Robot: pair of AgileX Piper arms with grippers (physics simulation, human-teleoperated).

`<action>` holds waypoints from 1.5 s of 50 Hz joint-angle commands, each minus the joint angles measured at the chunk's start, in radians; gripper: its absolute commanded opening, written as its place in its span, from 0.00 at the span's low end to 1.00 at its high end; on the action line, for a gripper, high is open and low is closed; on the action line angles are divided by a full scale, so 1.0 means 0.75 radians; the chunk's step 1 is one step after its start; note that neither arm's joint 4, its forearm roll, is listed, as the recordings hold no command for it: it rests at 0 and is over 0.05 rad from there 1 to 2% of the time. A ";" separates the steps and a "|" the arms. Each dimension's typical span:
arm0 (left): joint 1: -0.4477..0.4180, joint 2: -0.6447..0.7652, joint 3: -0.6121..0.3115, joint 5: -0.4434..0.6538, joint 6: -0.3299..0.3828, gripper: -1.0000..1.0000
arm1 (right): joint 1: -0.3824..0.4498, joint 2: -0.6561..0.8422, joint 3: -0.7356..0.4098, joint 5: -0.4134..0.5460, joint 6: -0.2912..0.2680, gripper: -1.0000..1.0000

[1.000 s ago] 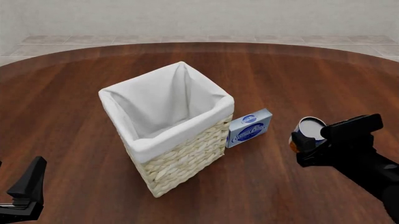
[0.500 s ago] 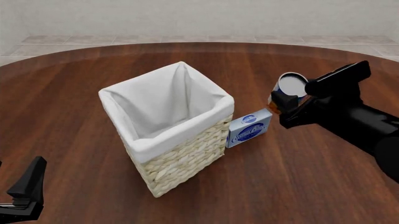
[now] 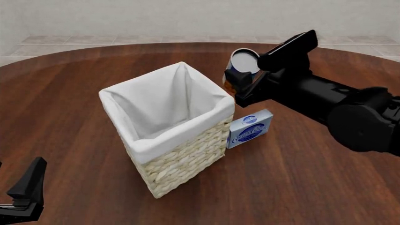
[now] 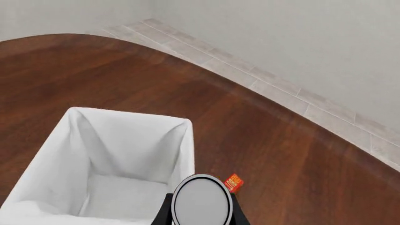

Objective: Pick up the alphabet soup and put it in the basket.

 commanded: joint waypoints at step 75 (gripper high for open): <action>0.000 0.000 0.000 0.000 0.000 1.00 | 0.356 0.790 -0.805 0.486 0.020 0.00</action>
